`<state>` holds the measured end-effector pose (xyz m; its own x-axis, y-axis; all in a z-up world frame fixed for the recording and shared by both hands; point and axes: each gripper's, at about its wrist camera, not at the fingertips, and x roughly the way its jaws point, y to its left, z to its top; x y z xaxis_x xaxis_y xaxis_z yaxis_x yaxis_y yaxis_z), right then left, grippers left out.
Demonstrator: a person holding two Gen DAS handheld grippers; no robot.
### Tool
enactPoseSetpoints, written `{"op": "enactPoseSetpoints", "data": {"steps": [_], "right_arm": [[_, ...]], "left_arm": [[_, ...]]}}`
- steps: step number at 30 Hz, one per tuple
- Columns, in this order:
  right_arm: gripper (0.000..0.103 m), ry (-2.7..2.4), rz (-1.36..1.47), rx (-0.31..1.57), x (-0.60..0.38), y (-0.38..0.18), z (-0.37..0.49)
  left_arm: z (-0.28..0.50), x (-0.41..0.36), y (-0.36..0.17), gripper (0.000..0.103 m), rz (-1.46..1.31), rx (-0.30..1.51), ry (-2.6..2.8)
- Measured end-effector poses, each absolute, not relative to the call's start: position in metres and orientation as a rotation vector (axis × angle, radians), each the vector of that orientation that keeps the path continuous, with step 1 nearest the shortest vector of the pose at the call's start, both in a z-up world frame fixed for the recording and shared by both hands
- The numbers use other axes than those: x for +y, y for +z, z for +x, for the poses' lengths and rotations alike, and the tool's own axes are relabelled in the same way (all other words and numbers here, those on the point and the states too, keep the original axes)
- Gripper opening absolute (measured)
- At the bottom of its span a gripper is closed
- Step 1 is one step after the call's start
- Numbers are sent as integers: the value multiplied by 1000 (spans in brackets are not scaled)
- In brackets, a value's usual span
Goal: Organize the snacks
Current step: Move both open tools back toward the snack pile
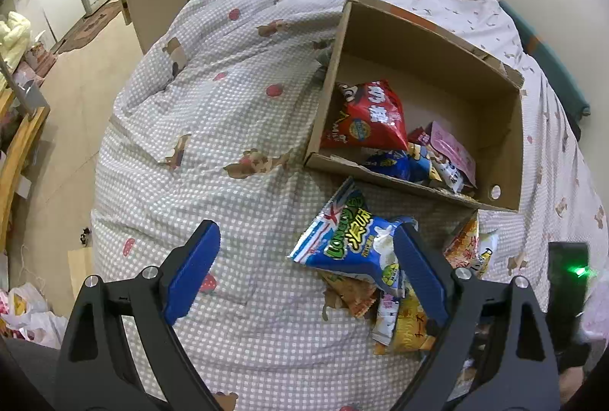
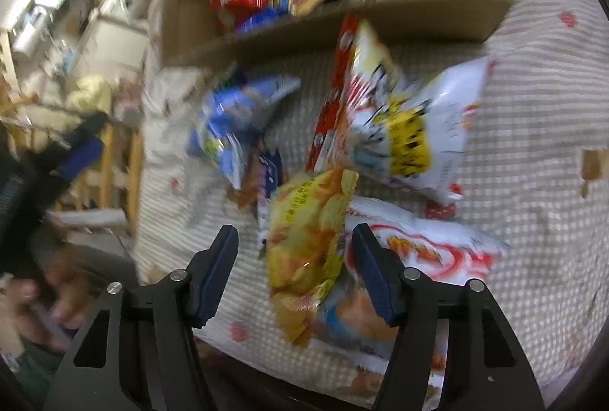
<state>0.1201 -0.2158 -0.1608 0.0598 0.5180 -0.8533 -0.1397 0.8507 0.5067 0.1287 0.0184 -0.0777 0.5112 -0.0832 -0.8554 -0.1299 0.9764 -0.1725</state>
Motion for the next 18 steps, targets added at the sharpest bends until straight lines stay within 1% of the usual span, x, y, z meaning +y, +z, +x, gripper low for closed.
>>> {"op": "enactPoseSetpoints", "data": {"steps": [2,4,5,6,8,12,14,18], "right_arm": [[64,515,263,1437,-204,-164,121],[58,517,217,1443,-196,-166,121],[45,513,201,1444,-195,-167,120],[40,515,200,1448,-196,-167,119],[37,526,203,1443,-200,-163,119],[35,553,274,1402,-227,-148,111],[35,562,328,1363,-243,-138,108],[35,547,435,1227,-277,-113,107]], "left_arm": [[130,23,-78,91,-231,1038,44],[132,28,-80,91,-245,1045,57],[133,30,-82,91,-251,1052,62],[134,32,-84,91,-254,1061,66],[138,32,-92,91,-247,1099,60],[144,24,-109,91,-230,1182,-5],[148,13,-116,91,-185,1205,-29],[159,-14,-131,91,-100,1267,-114]]}}
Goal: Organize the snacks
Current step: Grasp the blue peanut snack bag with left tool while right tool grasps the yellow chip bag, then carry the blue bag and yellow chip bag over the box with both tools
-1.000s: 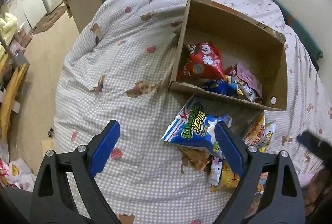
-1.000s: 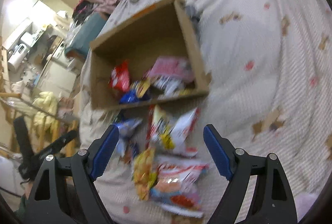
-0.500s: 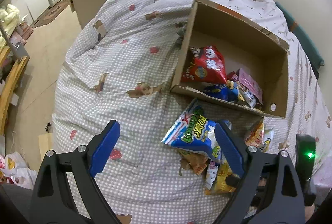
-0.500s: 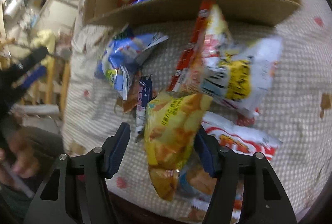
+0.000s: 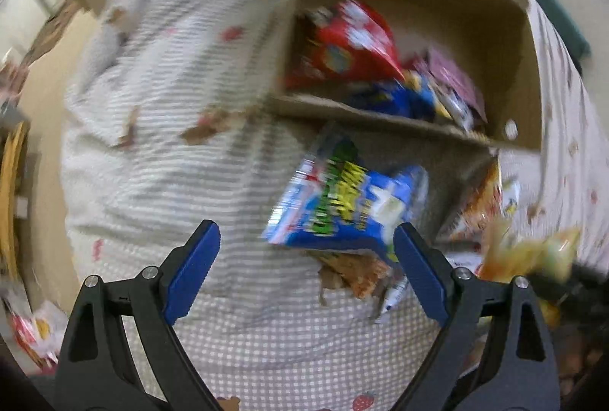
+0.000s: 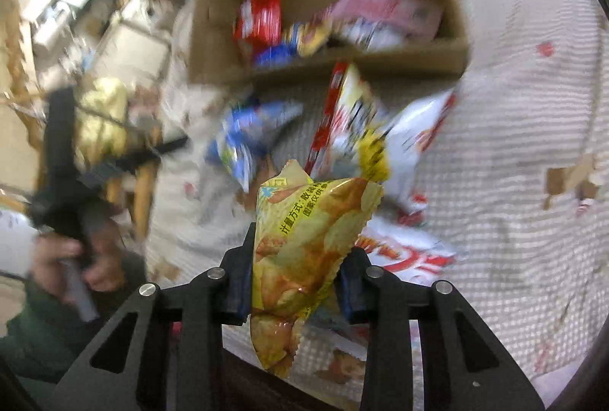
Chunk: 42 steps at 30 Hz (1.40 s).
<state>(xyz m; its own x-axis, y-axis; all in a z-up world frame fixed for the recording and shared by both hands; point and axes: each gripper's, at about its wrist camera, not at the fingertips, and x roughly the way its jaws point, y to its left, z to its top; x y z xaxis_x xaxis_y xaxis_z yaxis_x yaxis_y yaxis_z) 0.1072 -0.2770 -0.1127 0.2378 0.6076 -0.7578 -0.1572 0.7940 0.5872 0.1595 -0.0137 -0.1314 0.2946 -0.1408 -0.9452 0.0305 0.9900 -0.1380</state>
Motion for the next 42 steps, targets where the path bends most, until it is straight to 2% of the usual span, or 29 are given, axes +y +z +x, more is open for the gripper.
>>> {"op": "enactPoseSetpoints", "data": {"steps": [4,11,18,21,22,26,42], "right_arm": [[35,502,482,1162,-296,-102,110],[35,450,499,1175,-300,-110,120],[35,439,469,1181,-294,-113,125],[35,440,459,1189,-297,-114,123],[35,438,456,1187,-297,-114,122],[35,445,444,1176,-292,-112,124],[35,459,453,1130,-296,-100,114]], "left_arm": [[174,-31,-147,91,-66,1323,-157],[196,-63,-167,91,78,1341,-214],[200,-67,-174,90,66,1352,-212],[198,-64,-171,83,57,1343,-212],[197,-62,-169,64,42,1340,-223],[191,-62,-161,54,41,1325,-224],[141,-31,-119,51,2,1247,-159]]}}
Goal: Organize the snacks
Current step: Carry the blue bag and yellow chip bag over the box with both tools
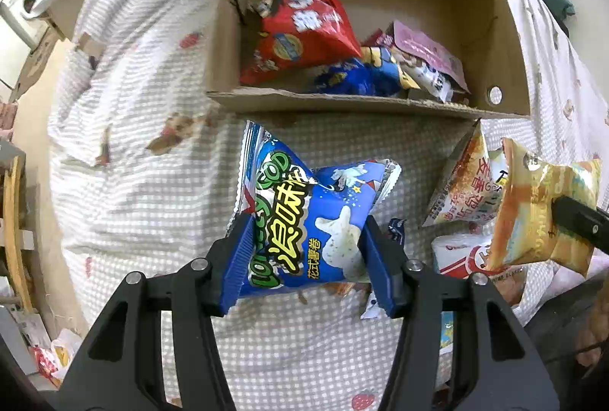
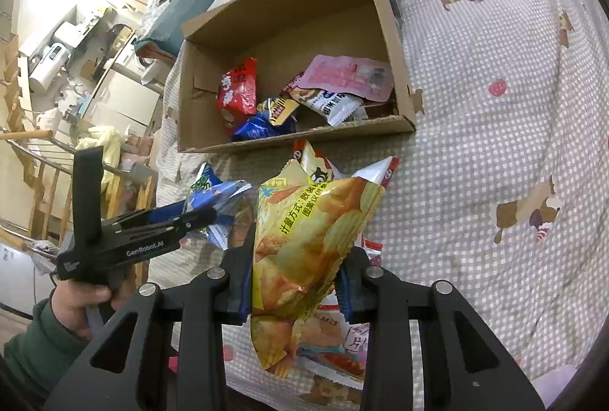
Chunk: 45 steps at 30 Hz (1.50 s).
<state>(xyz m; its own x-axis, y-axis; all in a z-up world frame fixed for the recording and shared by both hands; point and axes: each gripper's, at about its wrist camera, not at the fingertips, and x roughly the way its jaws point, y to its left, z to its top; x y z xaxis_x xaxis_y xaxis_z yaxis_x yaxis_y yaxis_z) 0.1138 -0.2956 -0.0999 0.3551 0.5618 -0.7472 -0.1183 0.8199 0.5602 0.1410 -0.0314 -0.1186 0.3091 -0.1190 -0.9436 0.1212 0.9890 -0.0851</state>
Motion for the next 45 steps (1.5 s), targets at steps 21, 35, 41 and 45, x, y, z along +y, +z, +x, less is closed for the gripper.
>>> {"op": "enactPoseSetpoints", "data": {"steps": [21,35,41,45], "right_arm": [[35,481,489,1054,-307,-79,100],[35,484,577,849,-321,-42,105],[35,458,601,772,-336,-29,118],[35,403,585,776,-347,-28,135]], "left_arm": [[107,-25,-95,51,26,1083,-70],[115,-13,-43,51,9,926,-48],[139,-12,-31,51,22,894,-40],[156,-17,-27,51,47,888,-36]]}}
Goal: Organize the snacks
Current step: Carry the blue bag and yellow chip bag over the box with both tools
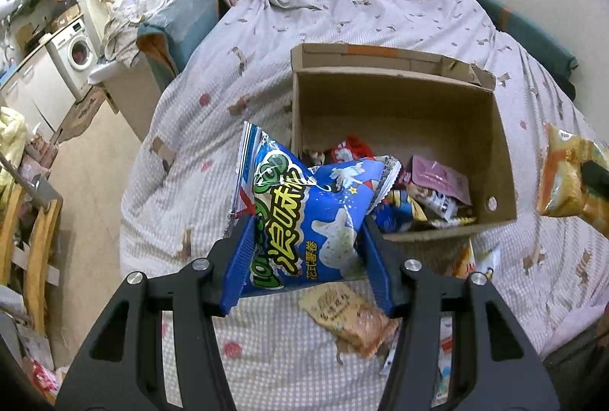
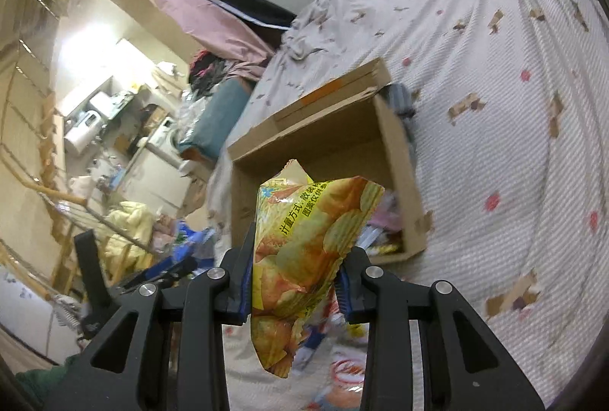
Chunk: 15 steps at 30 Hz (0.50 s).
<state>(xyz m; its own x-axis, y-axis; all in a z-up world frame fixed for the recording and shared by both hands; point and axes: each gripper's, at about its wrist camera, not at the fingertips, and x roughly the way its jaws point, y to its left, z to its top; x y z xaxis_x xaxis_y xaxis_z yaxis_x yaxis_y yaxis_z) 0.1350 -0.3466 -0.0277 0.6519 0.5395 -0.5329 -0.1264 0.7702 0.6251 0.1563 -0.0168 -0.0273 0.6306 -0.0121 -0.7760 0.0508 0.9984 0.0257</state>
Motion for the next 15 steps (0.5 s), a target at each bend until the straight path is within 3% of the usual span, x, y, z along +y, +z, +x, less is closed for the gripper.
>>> {"op": "enactPoseSetpoints", "data": {"steps": [15], "right_arm": [[35,397,490,877,-322,-57,217]], "left_arm": [[230,-71,-42,51,103,902,-103]]}}
